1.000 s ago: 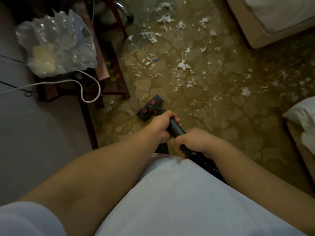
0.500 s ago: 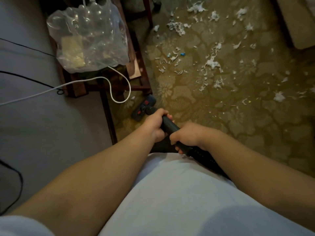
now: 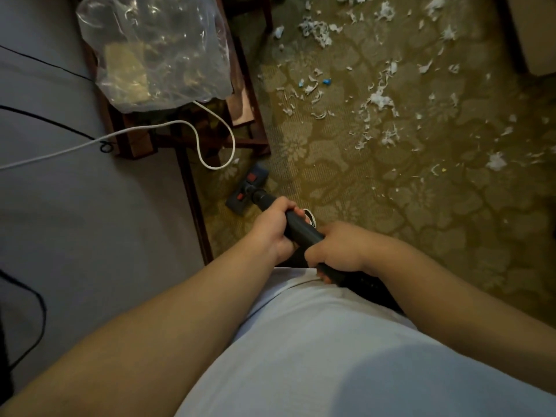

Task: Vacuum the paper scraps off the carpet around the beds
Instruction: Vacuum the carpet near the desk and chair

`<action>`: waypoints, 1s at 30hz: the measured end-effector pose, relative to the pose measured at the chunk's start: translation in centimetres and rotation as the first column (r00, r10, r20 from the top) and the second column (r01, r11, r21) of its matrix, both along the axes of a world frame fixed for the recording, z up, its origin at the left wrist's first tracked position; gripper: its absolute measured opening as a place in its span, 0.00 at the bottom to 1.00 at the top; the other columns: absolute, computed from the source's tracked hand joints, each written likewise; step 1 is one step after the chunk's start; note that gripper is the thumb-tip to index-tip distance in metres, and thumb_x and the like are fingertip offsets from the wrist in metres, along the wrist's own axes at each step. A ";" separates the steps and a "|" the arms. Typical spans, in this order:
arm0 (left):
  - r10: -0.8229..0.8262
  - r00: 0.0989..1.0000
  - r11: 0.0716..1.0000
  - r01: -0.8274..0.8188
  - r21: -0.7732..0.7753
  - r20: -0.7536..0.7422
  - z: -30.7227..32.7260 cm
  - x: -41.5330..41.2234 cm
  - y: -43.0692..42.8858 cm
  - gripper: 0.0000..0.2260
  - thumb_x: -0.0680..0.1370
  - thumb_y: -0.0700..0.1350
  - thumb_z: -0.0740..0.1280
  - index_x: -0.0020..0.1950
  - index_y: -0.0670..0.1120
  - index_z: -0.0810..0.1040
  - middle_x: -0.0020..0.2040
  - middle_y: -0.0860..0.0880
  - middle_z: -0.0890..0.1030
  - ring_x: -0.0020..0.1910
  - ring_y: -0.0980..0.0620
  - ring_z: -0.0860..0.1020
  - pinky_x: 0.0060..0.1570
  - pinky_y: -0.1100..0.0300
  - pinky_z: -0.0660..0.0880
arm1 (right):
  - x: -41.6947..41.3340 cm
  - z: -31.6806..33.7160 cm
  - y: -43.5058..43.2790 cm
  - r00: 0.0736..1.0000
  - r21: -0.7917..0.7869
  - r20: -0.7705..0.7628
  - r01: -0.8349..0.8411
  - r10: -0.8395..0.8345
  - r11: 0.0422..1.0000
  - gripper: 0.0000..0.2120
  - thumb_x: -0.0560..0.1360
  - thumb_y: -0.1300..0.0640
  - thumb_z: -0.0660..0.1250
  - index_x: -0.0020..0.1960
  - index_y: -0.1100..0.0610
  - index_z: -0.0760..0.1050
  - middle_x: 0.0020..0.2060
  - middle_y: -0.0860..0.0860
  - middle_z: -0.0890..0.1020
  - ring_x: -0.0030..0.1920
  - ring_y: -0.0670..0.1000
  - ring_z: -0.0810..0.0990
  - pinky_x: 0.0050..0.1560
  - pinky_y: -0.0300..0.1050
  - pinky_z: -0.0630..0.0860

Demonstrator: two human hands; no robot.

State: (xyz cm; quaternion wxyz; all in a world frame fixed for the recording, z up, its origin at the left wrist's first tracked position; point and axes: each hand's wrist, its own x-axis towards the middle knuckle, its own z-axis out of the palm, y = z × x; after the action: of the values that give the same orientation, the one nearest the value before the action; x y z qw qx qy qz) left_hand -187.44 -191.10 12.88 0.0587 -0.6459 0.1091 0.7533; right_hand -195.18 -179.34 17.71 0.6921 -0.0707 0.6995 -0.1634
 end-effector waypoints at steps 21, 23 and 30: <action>-0.180 0.980 0.976 0.189 -0.109 0.081 -2.9 0.4 1.5 0.08 0.79 0.41 0.66 0.39 0.44 0.74 0.30 0.49 0.74 0.33 0.52 0.73 0.41 0.54 0.75 | 2.4 -3.8 1.9 0.990 0.003 0.021 0.139 -0.139 0.990 0.07 0.75 0.60 0.72 0.50 0.64 0.80 0.36 0.59 0.83 0.36 0.57 0.82 0.47 0.52 0.83; -0.231 0.970 0.967 0.237 -0.092 0.071 -3.0 0.9 3.7 0.09 0.79 0.41 0.65 0.38 0.44 0.73 0.31 0.49 0.73 0.33 0.52 0.72 0.39 0.54 0.74 | 3.3 -3.3 4.4 0.984 0.010 0.011 0.179 -0.179 0.984 0.09 0.75 0.61 0.72 0.51 0.65 0.79 0.35 0.59 0.83 0.35 0.57 0.82 0.43 0.51 0.83; -0.376 0.927 0.924 0.375 -0.071 -0.003 -2.6 1.8 14.3 0.07 0.79 0.40 0.65 0.41 0.44 0.72 0.31 0.47 0.74 0.33 0.50 0.73 0.44 0.55 0.76 | 6.5 -1.4 16.0 0.934 0.005 -0.062 0.353 -0.352 0.935 0.10 0.75 0.60 0.72 0.53 0.65 0.81 0.35 0.57 0.84 0.32 0.55 0.83 0.33 0.44 0.80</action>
State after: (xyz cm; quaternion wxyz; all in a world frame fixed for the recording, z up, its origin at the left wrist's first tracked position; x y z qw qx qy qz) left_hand -185.63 -176.82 10.25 0.1786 -0.6084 0.2570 0.7293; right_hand -188.73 -163.32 16.29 0.6308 0.0566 0.7225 -0.2773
